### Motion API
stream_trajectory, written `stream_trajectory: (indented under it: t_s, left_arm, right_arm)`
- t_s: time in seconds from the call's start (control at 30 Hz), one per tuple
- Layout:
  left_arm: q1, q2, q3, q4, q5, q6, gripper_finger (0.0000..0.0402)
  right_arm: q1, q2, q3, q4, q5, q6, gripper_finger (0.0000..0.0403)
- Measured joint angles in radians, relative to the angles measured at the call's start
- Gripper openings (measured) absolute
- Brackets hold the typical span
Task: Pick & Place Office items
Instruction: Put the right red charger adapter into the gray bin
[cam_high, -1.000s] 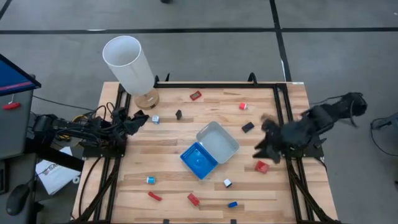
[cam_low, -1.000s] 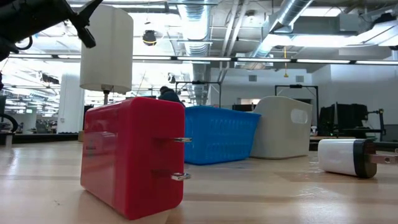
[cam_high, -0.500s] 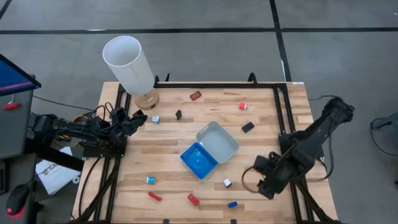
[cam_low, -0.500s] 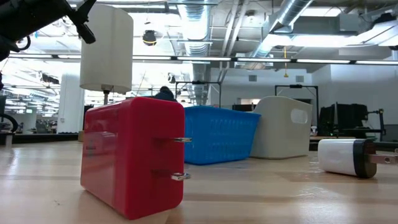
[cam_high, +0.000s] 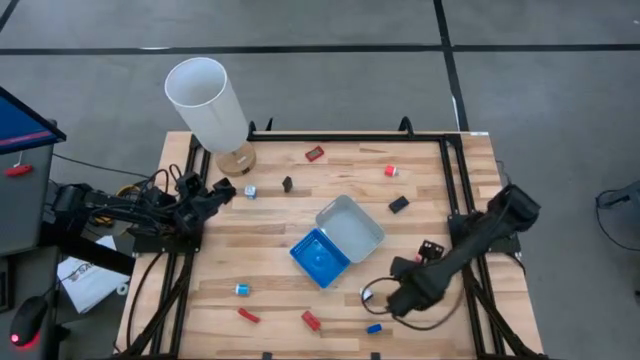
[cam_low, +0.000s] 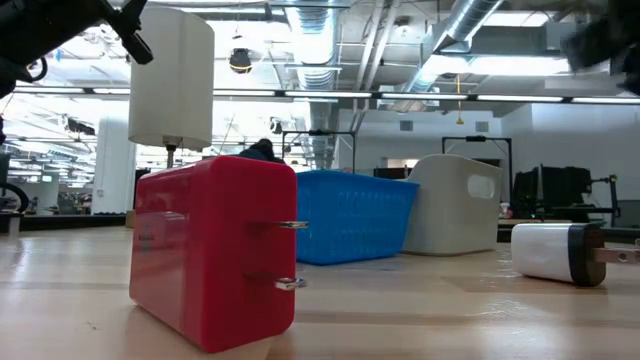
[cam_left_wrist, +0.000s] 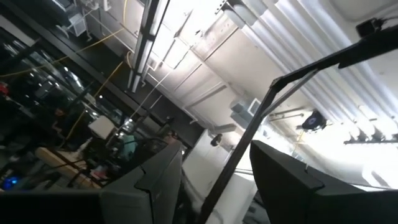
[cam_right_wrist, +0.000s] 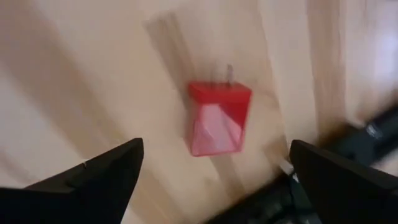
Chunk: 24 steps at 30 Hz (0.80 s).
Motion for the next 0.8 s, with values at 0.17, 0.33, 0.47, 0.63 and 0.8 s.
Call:
stream_trajectory:
  t_s: [0.17, 0.33, 0.47, 0.63, 0.8]
  left_arm:
    - [0.000, 0.000, 0.011, 0.011, 0.002, -0.048, 0.0187]
    - [0.000, 0.000, 0.050, 0.005, 0.002, -0.051, 0.0186]
    - [0.000, 0.001, 0.083, -0.028, -0.026, -0.047, 0.0186]
    - [0.000, 0.024, 0.125, -0.088, -0.067, -0.046, 0.0186]
    - [0.001, 0.083, 0.168, -0.096, -0.078, -0.045, 0.0186]
  right_arm:
    - [-0.070, 0.048, -0.001, 0.014, -0.048, -0.075, 0.0399]
    - [-0.092, -0.012, -0.001, 0.127, -0.062, -0.131, 0.0400]
    - [-0.097, -0.093, -0.017, 0.174, -0.056, -0.142, 0.0400]
    - [-0.090, -0.233, -0.156, 0.238, -0.059, -0.093, 0.0400]
    - [-0.071, -0.357, -0.304, 0.357, -0.116, -0.008, 0.0400]
